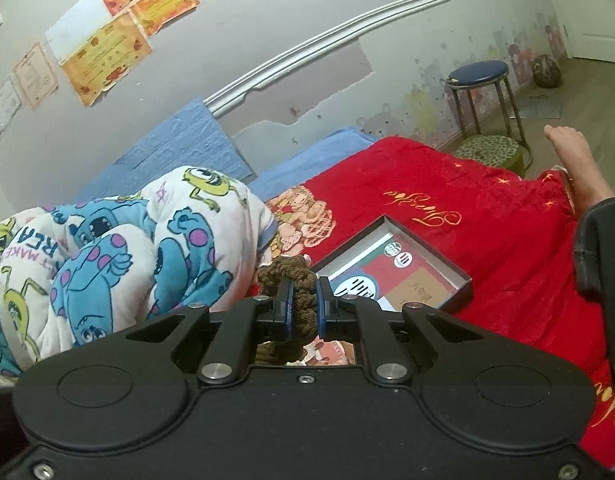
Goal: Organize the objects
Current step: 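Lift both scrunchies and carry them toward the black box, then lower both scrunchies over the textbook inside the box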
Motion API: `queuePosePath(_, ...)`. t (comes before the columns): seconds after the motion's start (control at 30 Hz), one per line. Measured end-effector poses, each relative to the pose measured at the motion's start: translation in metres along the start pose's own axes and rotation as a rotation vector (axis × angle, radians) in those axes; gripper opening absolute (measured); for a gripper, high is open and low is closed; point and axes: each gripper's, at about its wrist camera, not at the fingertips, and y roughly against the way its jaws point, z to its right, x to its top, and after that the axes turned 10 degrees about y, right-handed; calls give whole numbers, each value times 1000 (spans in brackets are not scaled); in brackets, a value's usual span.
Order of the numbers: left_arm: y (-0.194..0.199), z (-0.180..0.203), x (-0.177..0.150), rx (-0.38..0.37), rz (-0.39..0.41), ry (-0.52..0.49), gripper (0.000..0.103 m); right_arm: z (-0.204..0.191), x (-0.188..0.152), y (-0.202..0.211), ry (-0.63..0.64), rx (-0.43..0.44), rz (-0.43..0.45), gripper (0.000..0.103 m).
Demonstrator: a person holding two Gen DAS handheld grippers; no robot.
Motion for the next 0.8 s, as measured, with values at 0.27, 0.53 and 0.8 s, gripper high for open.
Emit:
queuePosePath(0.27, -20, -4, 6, 18, 4, 27, 16, -13, 26, -24, 35, -17, -12, 11)
queuePosePath(0.53, -55, 5, 12, -24, -29, 95, 16, -9, 74, -56, 304, 51, -92, 11)
queuePosePath(0.8, -98, 50, 10, 34, 50, 20, 15, 60, 76, -109, 323, 176, -171, 11)
